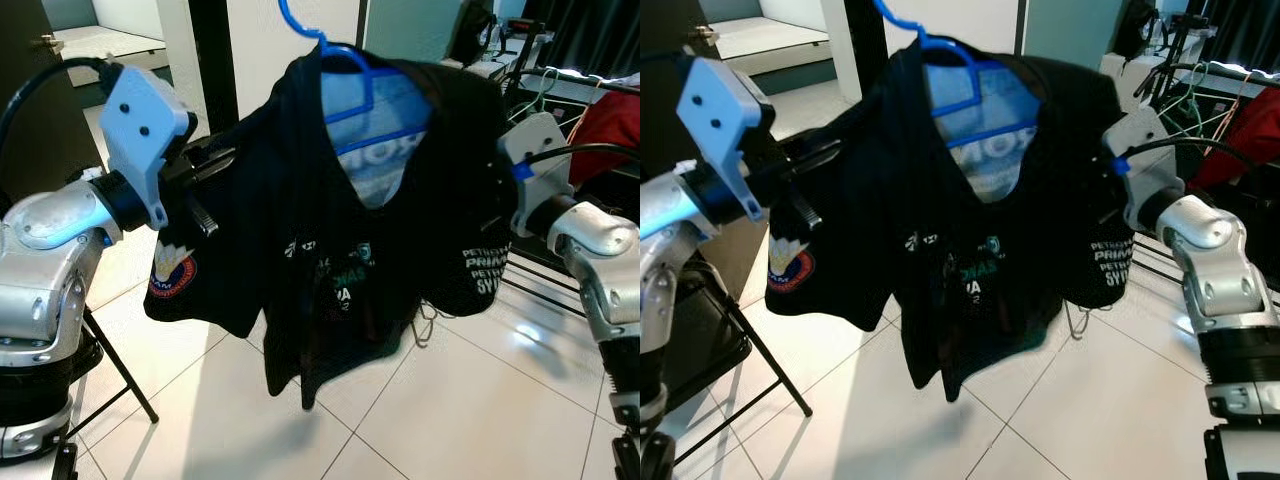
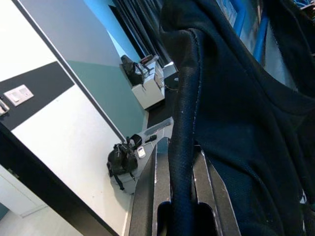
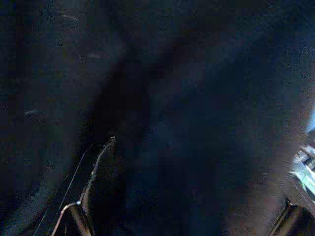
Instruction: Hang hanger
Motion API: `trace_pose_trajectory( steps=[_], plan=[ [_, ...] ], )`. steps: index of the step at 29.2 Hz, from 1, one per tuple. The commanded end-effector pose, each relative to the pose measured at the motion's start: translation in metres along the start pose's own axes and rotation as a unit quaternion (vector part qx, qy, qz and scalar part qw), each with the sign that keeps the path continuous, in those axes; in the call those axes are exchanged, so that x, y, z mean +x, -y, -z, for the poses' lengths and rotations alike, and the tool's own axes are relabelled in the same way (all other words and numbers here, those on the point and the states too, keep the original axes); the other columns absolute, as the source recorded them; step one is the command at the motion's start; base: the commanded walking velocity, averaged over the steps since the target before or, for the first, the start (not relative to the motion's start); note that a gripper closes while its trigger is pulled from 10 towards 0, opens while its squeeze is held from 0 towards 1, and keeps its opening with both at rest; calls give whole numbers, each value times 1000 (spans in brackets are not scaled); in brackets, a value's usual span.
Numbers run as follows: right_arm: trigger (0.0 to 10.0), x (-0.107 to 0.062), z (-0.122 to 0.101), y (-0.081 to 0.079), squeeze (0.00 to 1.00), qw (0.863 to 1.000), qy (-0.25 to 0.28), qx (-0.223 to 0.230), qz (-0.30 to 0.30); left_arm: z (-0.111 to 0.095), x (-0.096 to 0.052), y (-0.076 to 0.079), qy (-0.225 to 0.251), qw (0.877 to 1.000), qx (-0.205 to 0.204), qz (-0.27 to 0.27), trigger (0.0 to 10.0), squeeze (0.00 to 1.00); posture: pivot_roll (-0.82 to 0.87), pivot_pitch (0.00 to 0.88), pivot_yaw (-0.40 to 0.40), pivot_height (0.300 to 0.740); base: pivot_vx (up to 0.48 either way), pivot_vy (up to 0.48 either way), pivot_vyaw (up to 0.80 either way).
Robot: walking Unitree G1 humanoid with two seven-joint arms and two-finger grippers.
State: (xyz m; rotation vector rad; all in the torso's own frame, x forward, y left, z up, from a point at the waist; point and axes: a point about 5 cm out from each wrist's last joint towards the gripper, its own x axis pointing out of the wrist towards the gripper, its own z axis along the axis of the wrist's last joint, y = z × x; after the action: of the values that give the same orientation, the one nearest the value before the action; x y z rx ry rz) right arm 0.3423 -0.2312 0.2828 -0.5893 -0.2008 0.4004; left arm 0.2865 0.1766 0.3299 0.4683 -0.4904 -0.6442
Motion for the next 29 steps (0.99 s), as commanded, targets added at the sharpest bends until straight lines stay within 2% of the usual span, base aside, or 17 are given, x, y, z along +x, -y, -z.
trace_pose_trajectory(
  steps=[1, 2, 3, 4, 10, 12, 14, 15, 16, 19, 21, 22, 23, 25, 26, 28, 29],
  plan=[
    [7608, 0, 0, -11, 0, 999, 4, -6, -40, -8, -1, -4, 19, 1000, 7, -2, 10000, 0, -8, 0, -38, 740, 0, 0, 0],
    [3216, 0, 1, -14, 0, 998, 4, -5, -55, -9, -2, -4, 22, 1000, 3, 2, 10000, 0, -8, 0, -38, 740, 0, 0, 0],
    [3216, 0, 1, -14, 0, 998, 4, -5, -55, -9, -2, -4, 22, 1000, 3, 2, 10000, 0, -8, 0, -38, 740, 0, 0, 0],
    [0, 0, 2, -15, 0, 998, 6, -4, -59, -10, -2, -4, 25, 1000, 0, 5, 10000, 0, -10, 0, -38, 740, 0, 0, 0],
    [0, 1, 1, -11, 0, 999, 13, 3, -45, -11, -3, -3, 23, 1000, 2, 18, 10000, 0, -10, 0, -39, 740, 0, 0, 0],
    [0, 0, -2, -1, 0, 999, 29, 32, -28, -4, -10, -7, -6, 999, 45, 30, 10000, 0, -11, 0, -39, 740, 0, 0, 0],
    [0, 0, -2, -1, 0, 999, 29, 32, -28, -4, -10, -7, -6, 999, 45, 30, 10000, 0, -11, 0, -39, 740, 0, 0, 0],
    [0, -3, -5, 6, 0, 997, 40, 63, -27, 5, -18, -11, -36, 994, 92, 40, 10000, 0, -11, 0, -39, 740, 0, 0, 0],
    [0, -3, -5, 6, 0, 997, 40, 63, -27, 5, -18, -11, -36, 994, 92, 40, 10000, 0, -11, 0, -39, 740, 0, 0, 0],
    [0, -12, -6, 11, 0, 991, 50, 103, -64, 14, -29, -14, -74, 985, 147, 59, 10000, 0, -11, 0, -43, 740, 0, 0, 0],
    [0, -12, -6, 11, 0, 991, 50, 103, -64, 14, -29, -14, -74, 985, 147, 59, 10000, 0, -11, 0, -43, 740, 0, 0, 0],
    [0, -16, -5, 13, 0, 989, 51, 115, -78, 16, -32, -15, -85, 980, 165, 69, 10000, 0, -11, 0, -43, 740, 0, 0, 0],
    [0, -16, -5, 13, 0, 989, 51, 115, -78, 16, -32, -15, -85, 980, 165, 69, 10000, 0, -11, 0, -43, 740, 0, 0, 0],
    [0, -24, -2, 17, 0, 982, 56, 145, -110, 15, -36, -14, -90, 974, 188, 90, 10000, 0, -8, 0, -44, 740, 0, 0, 0],
    [0, -24, -2, 17, 0, 982, 56, 145, -110, 15, -36, -14, -90, 974, 188, 90, 10000, 0, -8, 0, -44, 740, 0, 0, 0],
    [0, -34, -3, 14, 0, 969, 70, 178, -155, 11, -35, -8, -80, 970, 199, 112, 10000, 0, -7, 0, -45, 740, 0, 0, 0],
    [0, -34, -3, 14, 0, 969, 70, 178, -155, 11, -35, -8, -80, 970, 199, 112, 10000, 0, -7, 0, -45, 740, 0, 0, 0]
  ],
)
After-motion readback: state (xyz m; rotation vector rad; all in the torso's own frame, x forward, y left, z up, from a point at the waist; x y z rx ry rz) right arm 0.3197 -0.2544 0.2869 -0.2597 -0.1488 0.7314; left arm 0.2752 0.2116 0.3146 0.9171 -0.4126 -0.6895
